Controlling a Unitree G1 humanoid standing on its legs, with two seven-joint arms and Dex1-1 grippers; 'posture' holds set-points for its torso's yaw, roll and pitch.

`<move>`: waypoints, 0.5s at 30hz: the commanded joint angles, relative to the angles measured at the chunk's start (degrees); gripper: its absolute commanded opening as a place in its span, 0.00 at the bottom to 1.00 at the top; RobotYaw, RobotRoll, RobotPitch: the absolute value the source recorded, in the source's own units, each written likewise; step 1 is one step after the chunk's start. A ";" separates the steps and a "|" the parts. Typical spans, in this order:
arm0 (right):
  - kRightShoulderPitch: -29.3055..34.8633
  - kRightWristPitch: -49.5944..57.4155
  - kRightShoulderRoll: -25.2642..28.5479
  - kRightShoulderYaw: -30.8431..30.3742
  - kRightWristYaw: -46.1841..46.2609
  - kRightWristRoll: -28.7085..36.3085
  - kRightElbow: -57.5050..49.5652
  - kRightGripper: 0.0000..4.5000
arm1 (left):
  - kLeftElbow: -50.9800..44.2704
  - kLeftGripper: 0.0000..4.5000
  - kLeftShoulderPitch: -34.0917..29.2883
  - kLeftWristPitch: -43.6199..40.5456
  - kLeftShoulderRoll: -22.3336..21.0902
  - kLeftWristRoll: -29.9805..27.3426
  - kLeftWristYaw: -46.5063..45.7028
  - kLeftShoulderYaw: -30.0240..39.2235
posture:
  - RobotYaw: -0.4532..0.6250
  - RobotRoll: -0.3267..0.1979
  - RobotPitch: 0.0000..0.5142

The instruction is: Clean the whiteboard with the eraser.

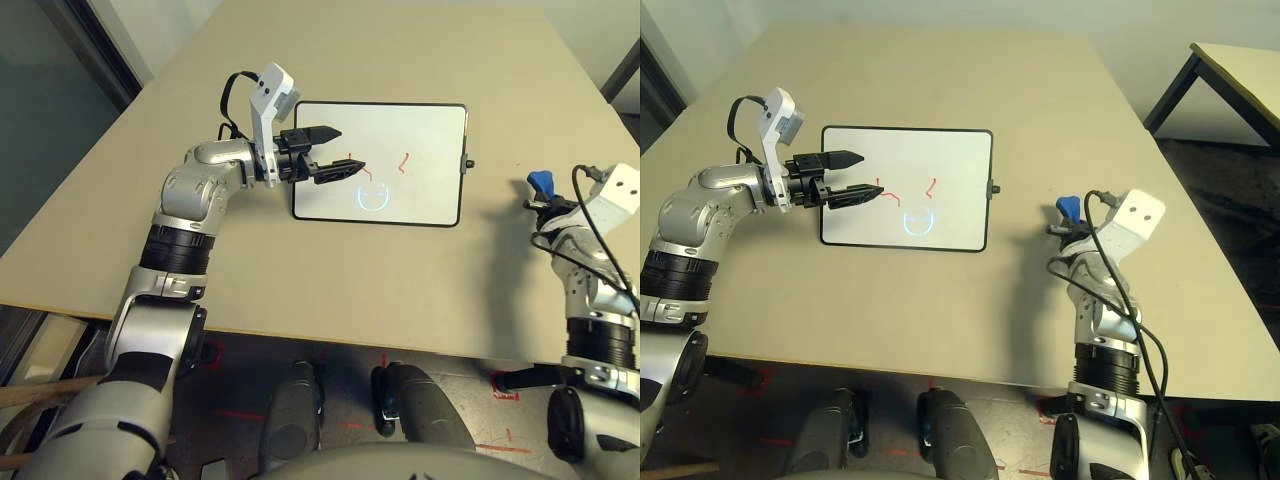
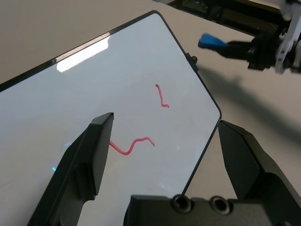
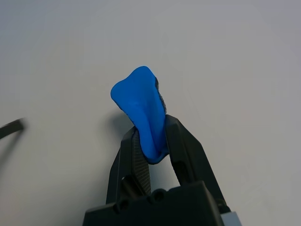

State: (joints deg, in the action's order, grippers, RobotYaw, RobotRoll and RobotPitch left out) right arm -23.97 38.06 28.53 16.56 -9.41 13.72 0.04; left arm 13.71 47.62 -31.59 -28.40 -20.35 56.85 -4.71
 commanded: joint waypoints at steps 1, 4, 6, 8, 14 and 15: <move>-3.04 6.44 9.88 -7.59 -14.94 3.27 -7.32 0.15 | -0.30 1.00 0.63 -0.55 -1.18 0.63 1.30 -0.56 | 0.33 0.62 0.23; -7.71 11.48 18.08 -14.01 -24.06 4.45 -11.35 0.15 | 0.53 1.00 1.10 -0.22 -2.06 1.44 2.12 -1.17 | 0.31 0.62 0.22; -11.00 12.29 21.23 -19.30 -28.73 3.57 -13.04 0.15 | 0.44 1.00 0.88 -0.58 -2.87 1.90 2.56 -1.60 | 0.31 0.62 0.22; -14.08 12.03 22.20 -24.36 -31.99 2.12 -13.82 0.15 | 0.26 1.00 0.53 -0.86 -3.64 2.39 3.02 -2.10 | 0.31 0.62 0.22; -18.83 8.10 19.54 -35.05 -36.84 -3.33 -11.64 0.15 | 0.11 1.00 0.37 -1.30 -3.85 2.96 3.18 -2.01 | 0.34 0.62 0.22; -19.28 7.23 19.07 -36.11 -37.22 -4.44 -10.87 0.15 | -0.10 1.00 0.28 -1.50 -3.89 3.01 3.12 -1.97 | 0.34 0.62 0.22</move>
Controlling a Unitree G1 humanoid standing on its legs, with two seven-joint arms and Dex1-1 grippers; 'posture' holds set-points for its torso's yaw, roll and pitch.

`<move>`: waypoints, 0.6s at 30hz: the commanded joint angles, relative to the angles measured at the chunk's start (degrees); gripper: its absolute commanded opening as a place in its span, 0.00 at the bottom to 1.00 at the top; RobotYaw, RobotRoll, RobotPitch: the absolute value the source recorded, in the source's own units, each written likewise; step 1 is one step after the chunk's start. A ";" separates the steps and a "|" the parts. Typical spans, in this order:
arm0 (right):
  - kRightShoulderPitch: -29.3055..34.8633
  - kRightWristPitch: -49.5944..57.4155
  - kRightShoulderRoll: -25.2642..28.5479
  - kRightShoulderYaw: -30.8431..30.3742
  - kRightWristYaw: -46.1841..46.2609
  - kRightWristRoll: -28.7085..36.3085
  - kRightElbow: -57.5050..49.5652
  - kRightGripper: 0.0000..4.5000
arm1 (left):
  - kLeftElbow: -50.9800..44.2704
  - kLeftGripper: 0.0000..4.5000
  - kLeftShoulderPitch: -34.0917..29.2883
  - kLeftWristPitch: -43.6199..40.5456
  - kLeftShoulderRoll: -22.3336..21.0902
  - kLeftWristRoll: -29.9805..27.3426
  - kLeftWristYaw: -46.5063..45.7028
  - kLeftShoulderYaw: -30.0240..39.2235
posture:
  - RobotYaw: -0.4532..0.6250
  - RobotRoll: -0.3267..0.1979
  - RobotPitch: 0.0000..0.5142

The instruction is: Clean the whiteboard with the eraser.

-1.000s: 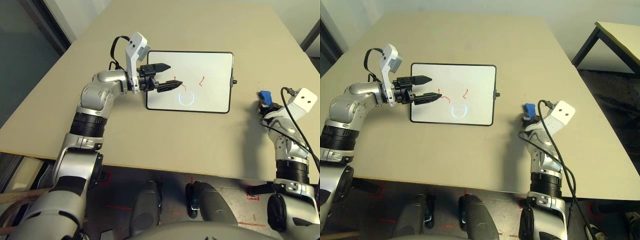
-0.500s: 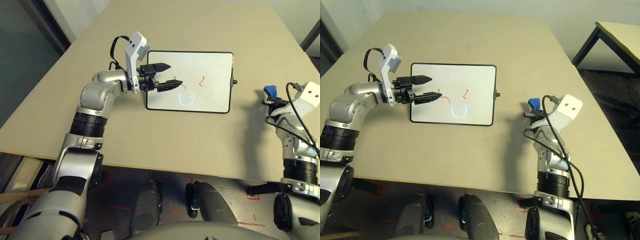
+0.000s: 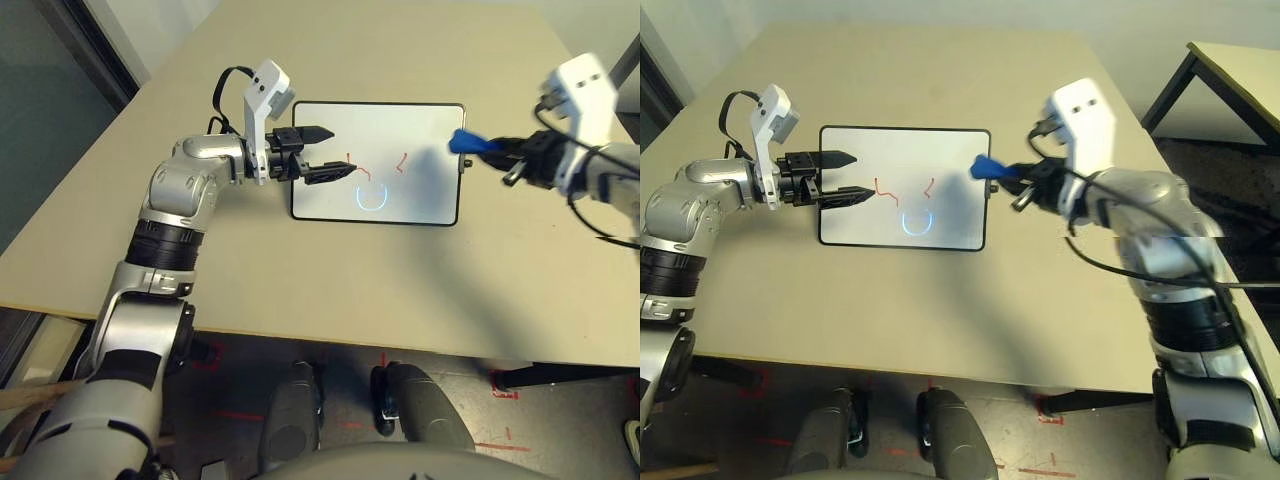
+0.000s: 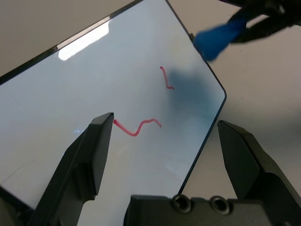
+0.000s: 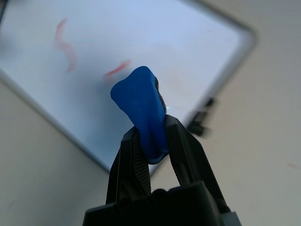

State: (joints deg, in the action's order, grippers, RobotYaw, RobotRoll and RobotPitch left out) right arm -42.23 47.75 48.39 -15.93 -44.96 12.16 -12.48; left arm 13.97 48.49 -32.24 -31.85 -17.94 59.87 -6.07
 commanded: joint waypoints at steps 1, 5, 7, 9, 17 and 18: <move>-1.54 -3.52 -1.24 -4.57 -2.14 -3.94 2.51 0.15 | -0.68 1.00 -0.75 -1.13 -0.49 0.61 -0.03 -0.55 | 0.34 0.62 0.22; -3.84 -6.30 -4.06 -6.42 -3.00 -6.98 6.16 0.15 | -1.85 1.00 -1.74 -1.89 -1.03 0.66 -0.42 -0.34 | 0.36 0.62 0.23; -4.77 -7.68 -5.29 -6.97 -3.14 -8.57 8.03 0.15 | -2.15 1.00 -2.06 -2.16 -1.23 0.59 -0.58 -0.24 | 0.37 0.62 0.23; -5.41 -9.00 -6.15 -7.35 -3.27 -10.22 9.67 0.15 | -2.47 1.00 -2.29 -2.40 -1.39 0.47 -0.73 -0.13 | 0.37 0.62 0.23; -6.74 -11.58 -9.79 -6.44 -2.03 -15.35 15.21 0.15 | -3.70 1.00 -3.14 -3.28 -1.54 0.06 -1.38 0.34 | 0.38 0.62 0.24; -6.54 -11.68 -10.13 -6.31 -1.81 -15.82 15.69 0.15 | -3.76 1.00 -3.18 -3.35 -1.49 0.02 -1.43 0.36 | 0.38 0.62 0.24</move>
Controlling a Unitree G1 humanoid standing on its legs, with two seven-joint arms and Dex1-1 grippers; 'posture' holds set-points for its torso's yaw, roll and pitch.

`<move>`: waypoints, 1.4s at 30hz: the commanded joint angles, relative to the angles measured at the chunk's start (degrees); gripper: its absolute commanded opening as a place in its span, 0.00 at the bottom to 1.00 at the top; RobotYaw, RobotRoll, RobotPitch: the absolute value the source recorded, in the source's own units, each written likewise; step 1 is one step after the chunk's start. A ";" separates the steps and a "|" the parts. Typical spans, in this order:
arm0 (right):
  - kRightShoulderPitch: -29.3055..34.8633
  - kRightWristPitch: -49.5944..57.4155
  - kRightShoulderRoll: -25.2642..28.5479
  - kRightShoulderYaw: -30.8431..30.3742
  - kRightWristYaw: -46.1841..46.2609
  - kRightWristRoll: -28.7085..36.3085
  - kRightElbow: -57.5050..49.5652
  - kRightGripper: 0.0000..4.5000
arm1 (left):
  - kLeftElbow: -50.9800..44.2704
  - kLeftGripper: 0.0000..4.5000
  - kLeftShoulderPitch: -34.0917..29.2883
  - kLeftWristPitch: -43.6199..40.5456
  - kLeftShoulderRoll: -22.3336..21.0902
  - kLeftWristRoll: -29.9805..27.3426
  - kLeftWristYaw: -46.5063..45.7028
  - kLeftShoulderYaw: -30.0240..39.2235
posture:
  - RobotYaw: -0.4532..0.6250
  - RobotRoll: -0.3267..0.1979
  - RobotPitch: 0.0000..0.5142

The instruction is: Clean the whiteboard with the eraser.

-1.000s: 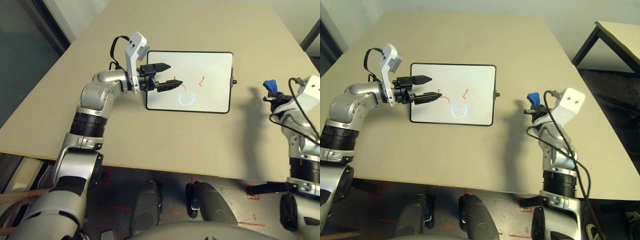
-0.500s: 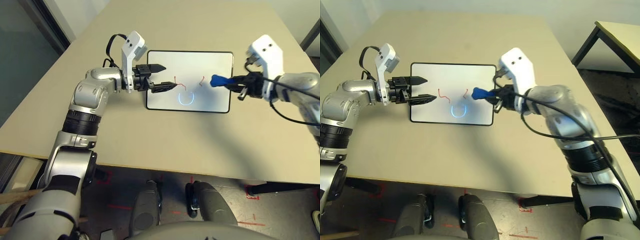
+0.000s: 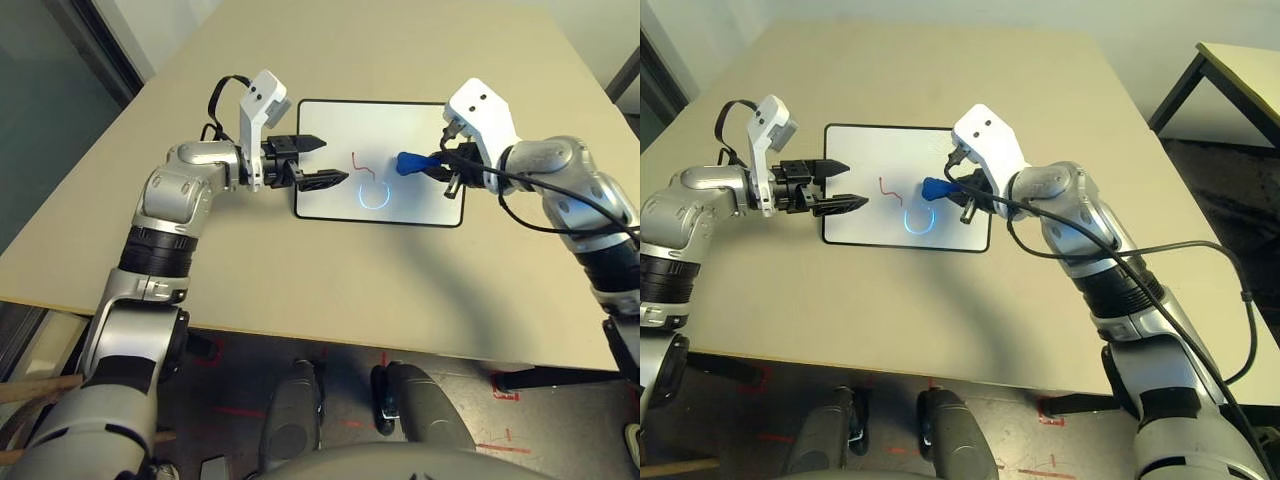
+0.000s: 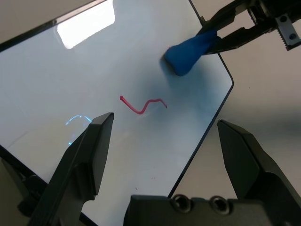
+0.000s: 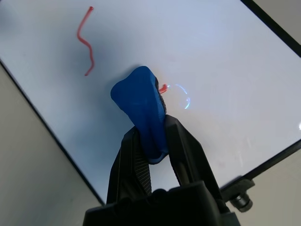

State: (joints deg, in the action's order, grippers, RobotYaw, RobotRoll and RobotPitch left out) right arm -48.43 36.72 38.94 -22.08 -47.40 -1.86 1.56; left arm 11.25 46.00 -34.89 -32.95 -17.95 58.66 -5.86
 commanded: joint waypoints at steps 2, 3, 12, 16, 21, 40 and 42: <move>0.79 -0.32 -1.03 -0.31 0.39 -2.33 1.15 0.15 | -1.24 1.00 -0.81 -0.85 -0.31 -0.06 -0.29 0.16 | 0.37 0.62 0.24; 1.77 0.15 -1.07 -0.61 0.05 -2.38 0.20 0.15 | -1.39 1.00 -0.87 -0.96 -0.28 -0.14 -0.30 0.14 | 0.37 0.62 0.24; 7.28 1.15 -2.44 -1.04 0.75 -4.17 -1.62 0.14 | -1.21 1.00 -0.11 -1.30 0.09 -0.16 0.08 -0.37 | 0.37 0.62 0.25; 5.02 0.10 -2.87 1.29 3.00 -5.19 2.16 0.14 | -1.18 1.00 0.09 -1.36 0.02 -0.09 0.30 -0.46 | 0.37 0.62 0.25; 1.73 -0.77 -3.54 3.90 6.25 -5.56 5.89 0.14 | -1.47 1.00 0.05 -1.59 0.31 -0.03 0.37 -0.75 | 0.37 0.62 0.25; 9.41 7.14 -4.18 0.09 2.50 -5.93 -5.34 0.13 | -2.27 1.00 0.27 -3.08 0.73 -0.28 0.39 -0.69 | 0.37 0.62 0.26; 7.56 6.43 -4.46 1.54 3.87 -6.28 -3.15 0.13 | -2.40 1.00 0.16 -3.21 0.70 -0.36 0.39 -0.63 | 0.37 0.62 0.26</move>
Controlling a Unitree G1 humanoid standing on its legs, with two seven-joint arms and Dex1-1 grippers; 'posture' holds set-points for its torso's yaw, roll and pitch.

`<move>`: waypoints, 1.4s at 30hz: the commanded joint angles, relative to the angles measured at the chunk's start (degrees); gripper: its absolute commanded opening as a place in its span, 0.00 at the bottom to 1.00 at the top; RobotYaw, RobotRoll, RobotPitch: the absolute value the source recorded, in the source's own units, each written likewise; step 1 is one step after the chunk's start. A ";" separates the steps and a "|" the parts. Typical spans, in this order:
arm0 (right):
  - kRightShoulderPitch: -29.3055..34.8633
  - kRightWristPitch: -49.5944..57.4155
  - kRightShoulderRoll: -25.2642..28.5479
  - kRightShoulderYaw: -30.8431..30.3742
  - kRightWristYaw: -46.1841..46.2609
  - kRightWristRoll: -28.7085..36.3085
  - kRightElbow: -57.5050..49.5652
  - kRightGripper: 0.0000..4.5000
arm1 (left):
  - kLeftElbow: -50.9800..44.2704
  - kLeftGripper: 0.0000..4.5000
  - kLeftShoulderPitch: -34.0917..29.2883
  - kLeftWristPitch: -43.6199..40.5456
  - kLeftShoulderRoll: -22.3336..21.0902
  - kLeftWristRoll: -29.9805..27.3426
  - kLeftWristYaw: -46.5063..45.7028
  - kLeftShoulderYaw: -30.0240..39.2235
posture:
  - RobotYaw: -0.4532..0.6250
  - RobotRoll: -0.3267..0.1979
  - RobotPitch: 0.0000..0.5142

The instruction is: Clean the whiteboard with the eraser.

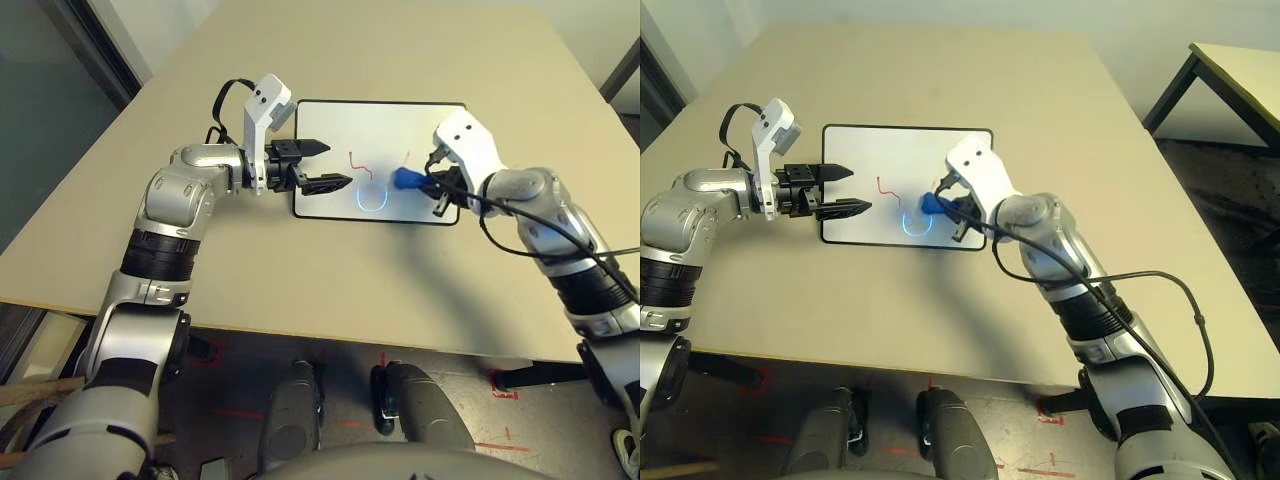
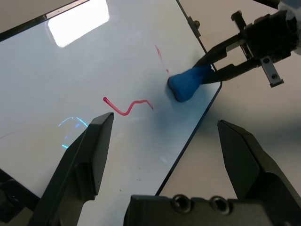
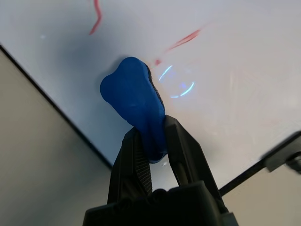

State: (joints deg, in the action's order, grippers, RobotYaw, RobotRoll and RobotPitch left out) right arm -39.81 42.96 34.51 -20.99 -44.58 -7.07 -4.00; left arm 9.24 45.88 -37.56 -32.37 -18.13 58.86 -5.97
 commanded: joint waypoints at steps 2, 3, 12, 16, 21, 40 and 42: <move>-2.78 -0.42 -0.40 1.71 2.47 -1.28 4.27 0.13 | -0.57 1.00 0.12 -0.65 0.07 -0.24 0.20 -0.48 | 0.37 0.62 0.27; -3.48 -0.67 -0.57 2.16 3.09 -1.31 5.01 0.13 | -0.64 1.00 0.05 -0.69 0.04 -0.27 0.21 -0.47 | 0.37 0.62 0.27; -5.57 -1.40 -1.42 3.17 5.42 -1.57 7.61 0.13 | -0.51 1.00 -0.27 -0.60 0.28 -0.46 0.26 -0.47 | 0.37 0.62 0.27; -1.72 1.56 -0.52 0.59 2.67 -1.28 3.05 0.13 | -0.23 1.00 -0.29 -0.35 0.41 -0.39 0.32 -0.46 | 0.37 0.62 0.27; 2.28 4.79 0.38 -1.66 0.35 -1.16 -2.47 0.13 | 0.29 1.00 0.04 -0.24 0.35 -0.30 0.59 -0.50 | 0.37 0.62 0.28; -4.78 0.08 -4.27 2.43 6.25 -1.54 4.93 0.13 | -3.40 1.00 -1.24 -2.98 -0.20 -0.78 -0.10 -0.24 | 0.38 0.62 0.28; -2.71 1.59 -4.18 0.92 4.85 -1.44 2.60 0.13 | -3.31 1.00 -1.20 -3.04 -0.35 -0.77 -0.15 -0.13 | 0.38 0.62 0.28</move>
State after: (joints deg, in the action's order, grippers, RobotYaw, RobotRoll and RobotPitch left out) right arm -44.68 42.54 30.37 -17.44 -38.21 -8.74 -0.66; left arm 6.65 45.51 -40.13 -32.33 -18.56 58.82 -5.96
